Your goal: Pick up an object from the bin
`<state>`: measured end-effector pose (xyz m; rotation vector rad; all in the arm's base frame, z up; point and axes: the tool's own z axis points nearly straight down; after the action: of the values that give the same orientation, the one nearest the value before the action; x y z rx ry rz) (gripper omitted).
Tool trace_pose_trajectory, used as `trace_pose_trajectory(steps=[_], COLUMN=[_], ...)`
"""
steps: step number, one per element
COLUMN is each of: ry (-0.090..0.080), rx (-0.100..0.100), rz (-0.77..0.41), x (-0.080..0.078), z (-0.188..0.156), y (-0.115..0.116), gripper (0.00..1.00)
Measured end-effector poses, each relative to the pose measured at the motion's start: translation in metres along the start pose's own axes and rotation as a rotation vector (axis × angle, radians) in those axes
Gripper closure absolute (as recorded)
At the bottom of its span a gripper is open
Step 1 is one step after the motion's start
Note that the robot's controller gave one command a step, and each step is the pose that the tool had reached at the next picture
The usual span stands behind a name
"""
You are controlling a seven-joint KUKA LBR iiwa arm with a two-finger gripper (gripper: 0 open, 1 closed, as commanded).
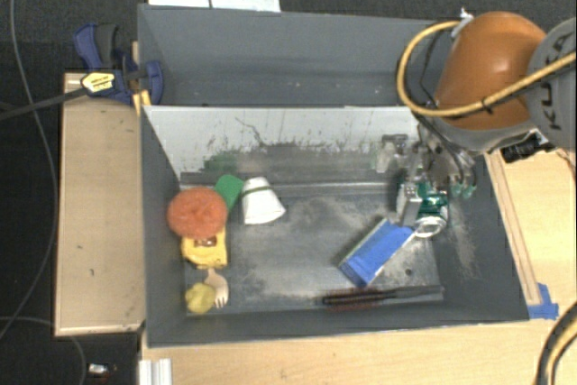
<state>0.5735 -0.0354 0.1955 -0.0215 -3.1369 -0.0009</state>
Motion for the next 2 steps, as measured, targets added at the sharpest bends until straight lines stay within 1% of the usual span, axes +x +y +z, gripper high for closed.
trace_pose_trajectory(steps=[1,2], ry=[-0.008,-0.02], rx=[0.001,0.0], rz=[-0.001,0.014], x=[-0.002,-0.005], z=[-0.005,0.017], y=[0.0,-0.005], gripper=[0.0,0.0])
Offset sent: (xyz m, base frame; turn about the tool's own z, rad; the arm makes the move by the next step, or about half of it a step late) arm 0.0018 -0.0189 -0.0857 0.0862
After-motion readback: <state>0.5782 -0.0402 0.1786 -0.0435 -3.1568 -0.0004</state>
